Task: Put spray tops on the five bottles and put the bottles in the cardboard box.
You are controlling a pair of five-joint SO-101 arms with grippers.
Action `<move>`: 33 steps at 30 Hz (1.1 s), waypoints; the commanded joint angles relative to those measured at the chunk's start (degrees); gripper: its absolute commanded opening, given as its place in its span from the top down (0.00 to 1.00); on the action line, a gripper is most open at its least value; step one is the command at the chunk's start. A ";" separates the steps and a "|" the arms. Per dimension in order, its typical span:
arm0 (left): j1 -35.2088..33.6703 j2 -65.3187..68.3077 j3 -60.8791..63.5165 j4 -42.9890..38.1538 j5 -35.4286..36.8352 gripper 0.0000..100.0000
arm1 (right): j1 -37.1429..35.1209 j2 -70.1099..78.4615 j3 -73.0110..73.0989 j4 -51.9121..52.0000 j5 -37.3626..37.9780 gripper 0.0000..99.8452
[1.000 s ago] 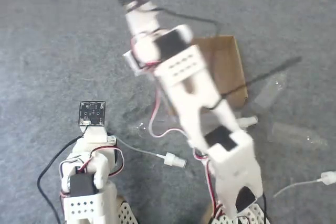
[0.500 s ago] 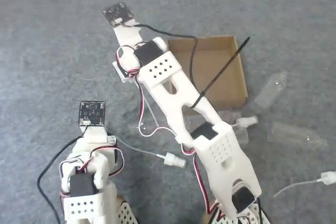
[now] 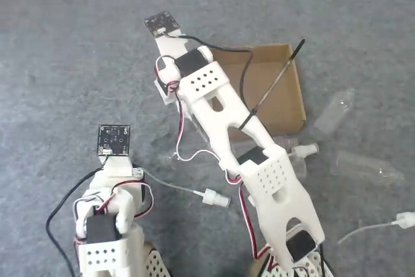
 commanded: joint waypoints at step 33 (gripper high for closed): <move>-0.26 -1.14 -0.48 0.26 0.18 0.99 | 50.95 -56.57 35.78 20.18 11.87 0.74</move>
